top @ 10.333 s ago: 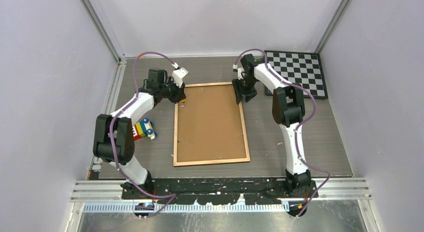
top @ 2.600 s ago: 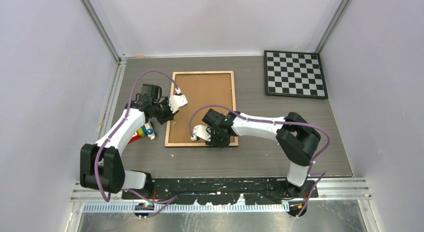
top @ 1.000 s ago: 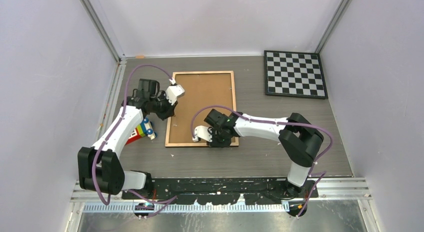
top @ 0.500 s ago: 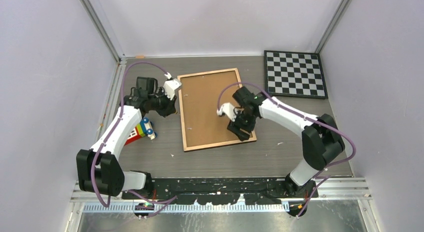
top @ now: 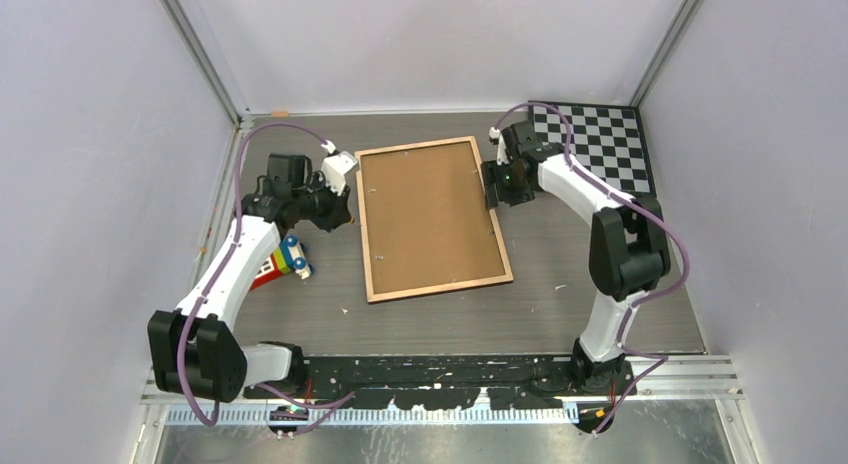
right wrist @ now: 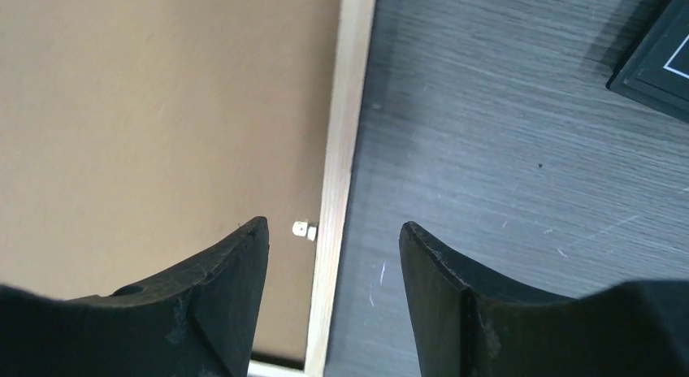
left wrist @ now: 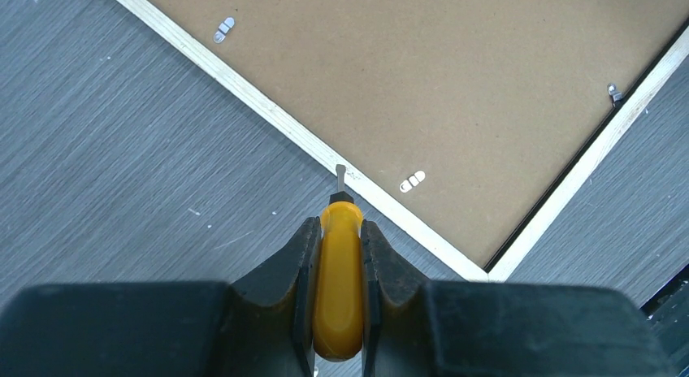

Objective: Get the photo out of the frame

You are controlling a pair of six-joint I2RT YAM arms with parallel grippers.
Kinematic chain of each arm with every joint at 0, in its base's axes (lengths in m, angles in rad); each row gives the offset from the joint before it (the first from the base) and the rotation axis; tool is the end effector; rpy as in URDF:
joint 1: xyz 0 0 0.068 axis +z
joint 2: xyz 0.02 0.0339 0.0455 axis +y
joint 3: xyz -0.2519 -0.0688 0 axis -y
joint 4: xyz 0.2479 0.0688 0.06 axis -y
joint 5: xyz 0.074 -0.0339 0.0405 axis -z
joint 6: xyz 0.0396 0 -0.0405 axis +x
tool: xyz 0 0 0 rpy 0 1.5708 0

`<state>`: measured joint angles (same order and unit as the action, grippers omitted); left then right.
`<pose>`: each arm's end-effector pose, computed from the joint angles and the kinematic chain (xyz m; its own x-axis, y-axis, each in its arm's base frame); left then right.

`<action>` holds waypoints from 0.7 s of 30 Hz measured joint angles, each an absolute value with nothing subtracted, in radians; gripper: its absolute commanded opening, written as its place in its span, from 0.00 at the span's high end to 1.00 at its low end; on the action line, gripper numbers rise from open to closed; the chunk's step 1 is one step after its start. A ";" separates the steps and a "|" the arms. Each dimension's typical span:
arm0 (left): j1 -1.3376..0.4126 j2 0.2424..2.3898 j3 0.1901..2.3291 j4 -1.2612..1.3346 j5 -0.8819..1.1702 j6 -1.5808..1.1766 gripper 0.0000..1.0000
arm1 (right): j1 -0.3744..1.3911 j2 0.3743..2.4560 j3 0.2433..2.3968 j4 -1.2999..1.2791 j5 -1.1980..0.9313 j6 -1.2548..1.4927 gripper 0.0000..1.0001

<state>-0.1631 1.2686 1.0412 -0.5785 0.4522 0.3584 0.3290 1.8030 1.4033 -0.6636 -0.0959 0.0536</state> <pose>0.2695 -0.0619 0.2775 -0.5107 0.4038 -0.7590 0.6661 0.7441 -0.0523 0.3629 0.1279 0.2183 -0.8455 -0.2323 -0.4808 -0.3208 0.9408 0.1096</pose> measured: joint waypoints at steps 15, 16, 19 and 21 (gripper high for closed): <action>-0.162 1.186 1.030 -0.580 0.403 0.336 1.00 | 0.319 2.094 1.570 -0.613 -0.049 0.193 0.60; -0.160 1.185 1.030 -0.580 0.401 0.331 1.00 | 0.319 2.103 1.587 -0.617 -0.049 0.187 0.64; -0.146 1.185 1.030 -0.582 0.399 0.315 1.00 | 0.319 2.141 1.645 -0.653 -0.077 0.163 0.79; -0.138 1.184 1.030 -0.581 0.396 0.305 1.00 | 0.318 2.159 1.681 -0.691 -0.080 0.135 0.87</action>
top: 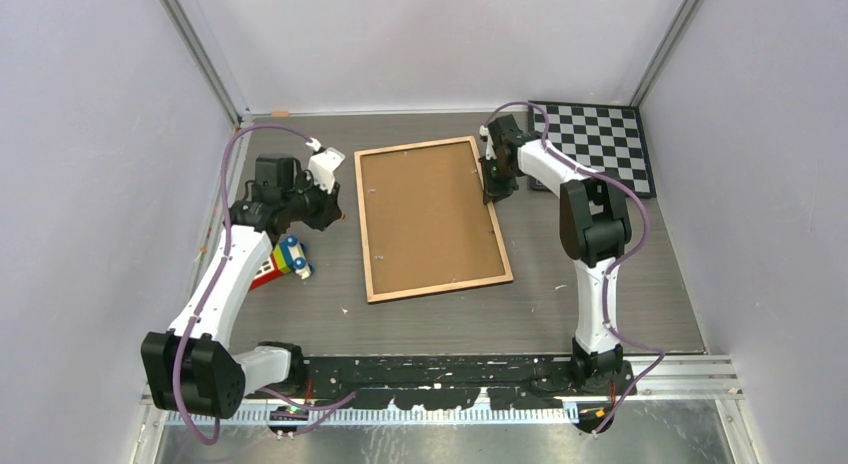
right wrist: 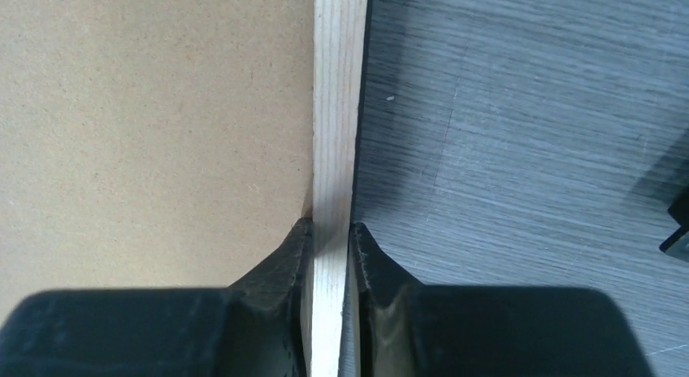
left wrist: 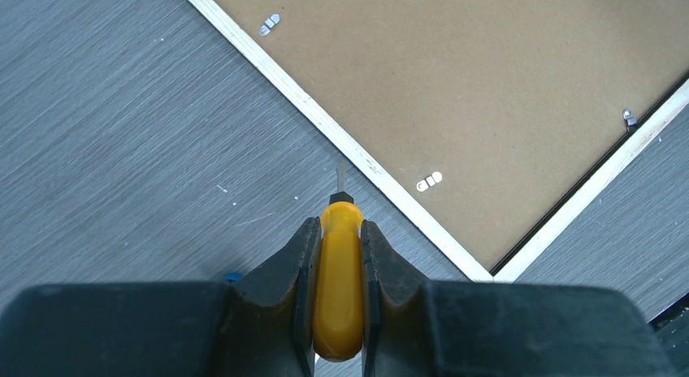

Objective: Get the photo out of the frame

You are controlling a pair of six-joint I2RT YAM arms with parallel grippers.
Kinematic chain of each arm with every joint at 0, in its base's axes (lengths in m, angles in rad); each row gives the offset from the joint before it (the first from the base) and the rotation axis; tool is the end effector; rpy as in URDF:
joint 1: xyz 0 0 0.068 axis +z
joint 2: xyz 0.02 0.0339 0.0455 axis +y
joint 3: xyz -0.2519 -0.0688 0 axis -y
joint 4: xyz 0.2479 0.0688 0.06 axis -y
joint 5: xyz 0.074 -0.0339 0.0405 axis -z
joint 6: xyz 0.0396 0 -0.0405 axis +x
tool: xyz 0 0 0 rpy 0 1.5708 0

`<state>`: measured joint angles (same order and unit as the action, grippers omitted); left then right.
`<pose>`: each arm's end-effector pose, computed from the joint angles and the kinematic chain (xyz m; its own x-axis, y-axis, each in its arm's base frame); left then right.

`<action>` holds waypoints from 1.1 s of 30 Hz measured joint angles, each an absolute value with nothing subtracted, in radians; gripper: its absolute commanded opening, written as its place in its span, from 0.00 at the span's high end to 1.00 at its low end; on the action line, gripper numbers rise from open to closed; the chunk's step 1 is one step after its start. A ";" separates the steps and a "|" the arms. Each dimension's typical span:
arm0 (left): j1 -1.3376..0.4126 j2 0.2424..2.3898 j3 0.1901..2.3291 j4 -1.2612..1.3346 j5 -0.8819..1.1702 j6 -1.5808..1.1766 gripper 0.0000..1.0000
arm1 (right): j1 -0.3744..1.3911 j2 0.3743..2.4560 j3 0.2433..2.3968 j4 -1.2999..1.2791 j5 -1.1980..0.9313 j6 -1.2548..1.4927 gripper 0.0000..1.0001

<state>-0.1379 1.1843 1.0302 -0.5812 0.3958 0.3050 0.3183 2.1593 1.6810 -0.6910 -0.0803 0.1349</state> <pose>0.2566 -0.0510 0.2939 -0.5106 0.3506 -0.7851 0.5907 0.8066 -0.0240 0.4282 0.1444 0.1577 -0.9123 -0.1594 -0.3773 -0.2210 0.9671 0.1257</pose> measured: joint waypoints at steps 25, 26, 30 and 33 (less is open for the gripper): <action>-0.130 1.168 1.030 -0.599 0.394 0.266 1.00 | 0.311 2.173 1.732 -0.942 -0.231 -0.465 0.99; -0.130 1.165 1.030 -0.601 0.394 0.266 1.00 | 0.310 2.173 1.734 -0.951 -0.232 -0.481 0.99; -0.130 1.151 1.030 -0.608 0.398 0.269 1.00 | 0.307 2.200 1.777 -0.992 -0.235 -0.530 0.99; -0.130 1.146 1.029 -0.613 0.405 0.268 1.00 | 0.307 2.250 1.863 -1.030 -0.241 -0.573 1.00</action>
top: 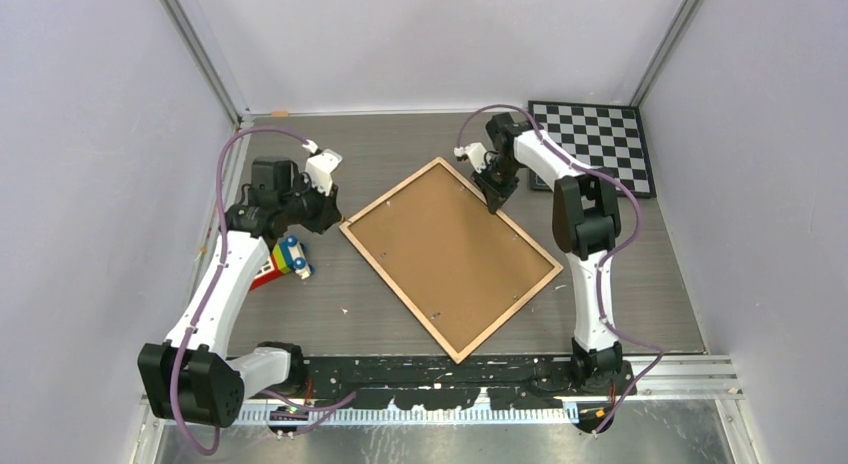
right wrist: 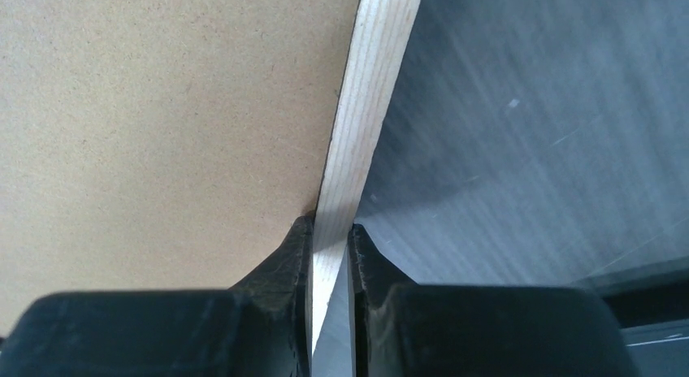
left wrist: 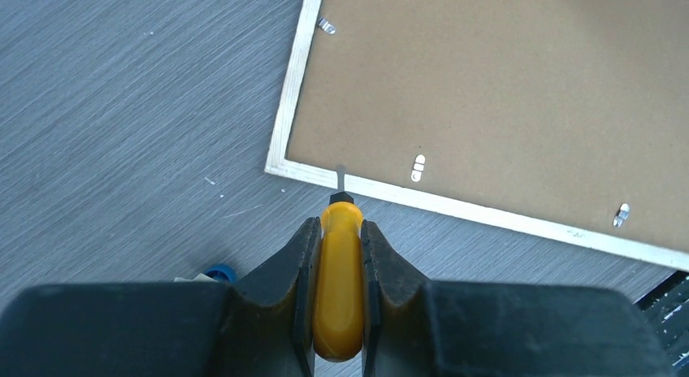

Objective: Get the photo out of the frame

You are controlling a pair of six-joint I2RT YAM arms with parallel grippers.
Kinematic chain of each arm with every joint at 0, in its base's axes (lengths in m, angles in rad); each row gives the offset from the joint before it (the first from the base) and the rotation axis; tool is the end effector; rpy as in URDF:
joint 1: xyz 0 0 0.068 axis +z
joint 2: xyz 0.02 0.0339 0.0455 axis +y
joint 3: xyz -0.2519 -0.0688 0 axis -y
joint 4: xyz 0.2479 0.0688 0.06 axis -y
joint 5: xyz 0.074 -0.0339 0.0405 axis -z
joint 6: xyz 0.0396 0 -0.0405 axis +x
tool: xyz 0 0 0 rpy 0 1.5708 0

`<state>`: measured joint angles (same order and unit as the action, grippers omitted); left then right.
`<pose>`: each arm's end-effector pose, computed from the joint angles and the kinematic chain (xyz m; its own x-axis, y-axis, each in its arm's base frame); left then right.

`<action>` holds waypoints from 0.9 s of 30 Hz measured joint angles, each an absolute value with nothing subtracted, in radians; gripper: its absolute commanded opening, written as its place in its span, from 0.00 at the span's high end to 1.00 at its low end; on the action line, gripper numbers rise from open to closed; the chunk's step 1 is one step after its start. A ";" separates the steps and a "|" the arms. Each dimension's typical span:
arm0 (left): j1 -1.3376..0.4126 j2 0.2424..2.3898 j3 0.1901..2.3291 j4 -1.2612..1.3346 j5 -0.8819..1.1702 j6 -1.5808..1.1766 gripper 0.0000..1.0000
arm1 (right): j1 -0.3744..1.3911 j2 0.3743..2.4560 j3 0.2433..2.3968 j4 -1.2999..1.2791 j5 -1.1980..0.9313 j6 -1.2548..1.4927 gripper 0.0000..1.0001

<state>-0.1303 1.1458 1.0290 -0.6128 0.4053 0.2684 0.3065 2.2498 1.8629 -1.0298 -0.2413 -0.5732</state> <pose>0.2475 -0.0482 0.3001 -0.5283 0.3150 -0.7884 0.5714 0.8188 -0.0557 0.4240 0.1441 0.1604 -0.6137 -0.7466 -0.2570 -0.7865 0.6068 0.1152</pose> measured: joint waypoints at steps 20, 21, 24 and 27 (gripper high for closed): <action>-0.137 1.106 0.955 -0.655 0.441 0.479 1.00 | 0.475 2.359 2.053 -0.933 -0.255 -0.927 0.75; -0.142 1.107 0.953 -0.658 0.437 0.510 1.00 | 0.479 2.361 2.054 -0.913 -0.257 -0.925 0.68; -0.158 1.107 0.939 -0.668 0.428 0.581 1.00 | 0.481 2.361 2.054 -0.875 -0.259 -0.900 0.56; -0.177 1.111 0.921 -0.675 0.420 0.651 1.00 | 0.477 2.361 2.053 -0.831 -0.259 -0.848 0.49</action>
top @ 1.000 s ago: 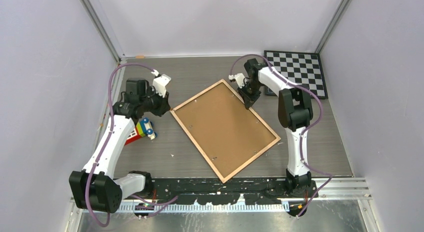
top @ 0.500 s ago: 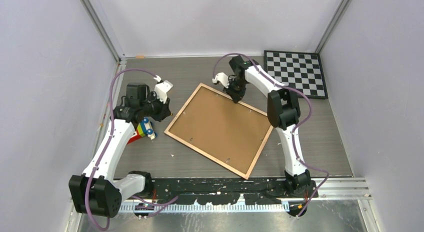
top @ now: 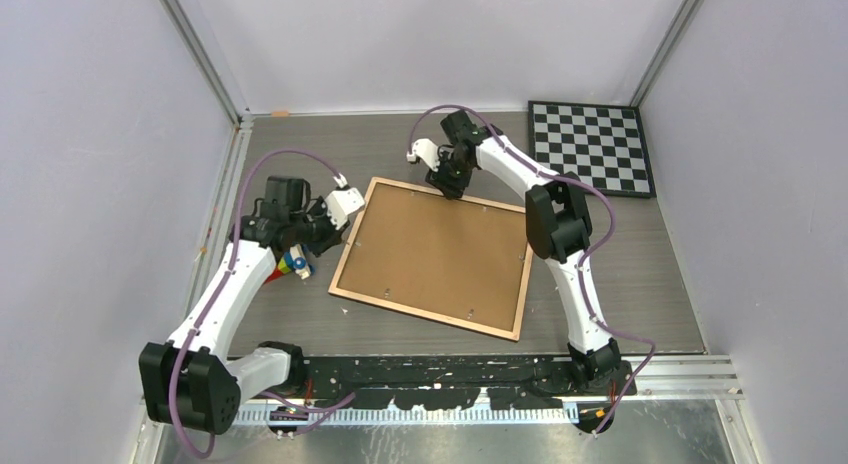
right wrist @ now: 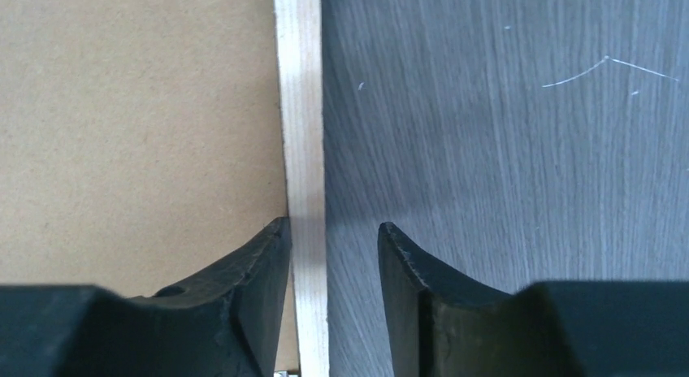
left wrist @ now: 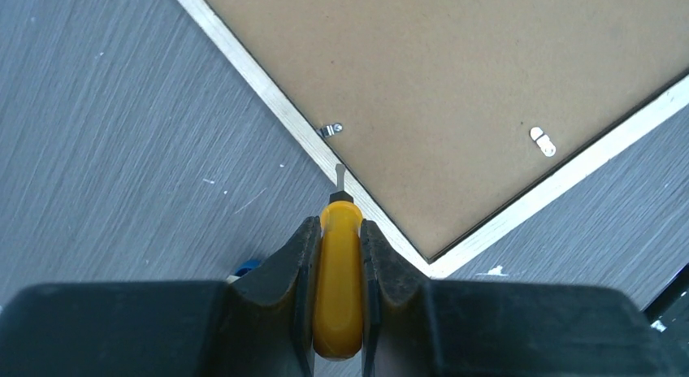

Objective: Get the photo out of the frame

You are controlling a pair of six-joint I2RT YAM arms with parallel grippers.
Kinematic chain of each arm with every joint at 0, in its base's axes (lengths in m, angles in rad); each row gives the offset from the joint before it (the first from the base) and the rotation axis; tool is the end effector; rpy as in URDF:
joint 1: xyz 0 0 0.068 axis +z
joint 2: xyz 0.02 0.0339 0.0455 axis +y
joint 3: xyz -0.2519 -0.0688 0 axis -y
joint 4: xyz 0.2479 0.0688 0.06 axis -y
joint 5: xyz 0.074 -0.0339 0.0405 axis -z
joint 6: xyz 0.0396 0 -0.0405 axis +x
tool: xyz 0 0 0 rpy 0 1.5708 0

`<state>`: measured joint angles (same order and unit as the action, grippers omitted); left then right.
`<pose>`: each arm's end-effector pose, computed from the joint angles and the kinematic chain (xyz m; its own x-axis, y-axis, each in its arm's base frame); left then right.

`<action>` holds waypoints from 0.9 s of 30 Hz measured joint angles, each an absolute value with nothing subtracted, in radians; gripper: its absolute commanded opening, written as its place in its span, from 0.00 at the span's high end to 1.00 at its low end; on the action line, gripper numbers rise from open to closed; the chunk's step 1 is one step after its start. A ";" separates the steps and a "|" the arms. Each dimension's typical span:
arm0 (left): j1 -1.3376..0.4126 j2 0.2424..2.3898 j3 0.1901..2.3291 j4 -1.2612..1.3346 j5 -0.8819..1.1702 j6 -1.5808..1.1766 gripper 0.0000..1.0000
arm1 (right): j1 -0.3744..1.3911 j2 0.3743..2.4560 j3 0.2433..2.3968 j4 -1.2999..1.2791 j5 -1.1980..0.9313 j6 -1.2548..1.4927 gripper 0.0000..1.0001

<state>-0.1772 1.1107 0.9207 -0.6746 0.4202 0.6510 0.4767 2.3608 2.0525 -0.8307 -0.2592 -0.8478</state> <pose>0.2279 -0.0572 0.2675 -0.3403 0.6230 -0.7043 0.7891 0.5965 0.1464 0.4399 0.2386 0.1708 -0.1299 -0.8828 -0.4514 -0.9616 0.2232 -0.1598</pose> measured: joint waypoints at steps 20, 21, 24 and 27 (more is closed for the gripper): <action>-0.258 1.275 0.910 -0.635 0.386 0.835 1.00 | 0.471 2.363 2.049 -0.848 -0.222 -0.624 0.54; -0.263 1.283 0.910 -0.628 0.381 0.839 1.00 | 0.471 2.363 2.049 -0.850 -0.221 -0.623 0.56; -0.273 1.302 0.910 -0.609 0.366 0.847 1.00 | 0.471 2.364 2.049 -0.858 -0.221 -0.623 0.61; -0.281 1.308 0.910 -0.593 0.353 0.855 1.00 | 0.471 2.364 2.049 -0.864 -0.221 -0.625 0.65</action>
<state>-0.2806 1.3083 0.9100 -0.5934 0.3527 0.8555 0.4713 2.3638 2.0495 -0.8639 -0.2211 -0.6247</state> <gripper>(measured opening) 0.195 0.388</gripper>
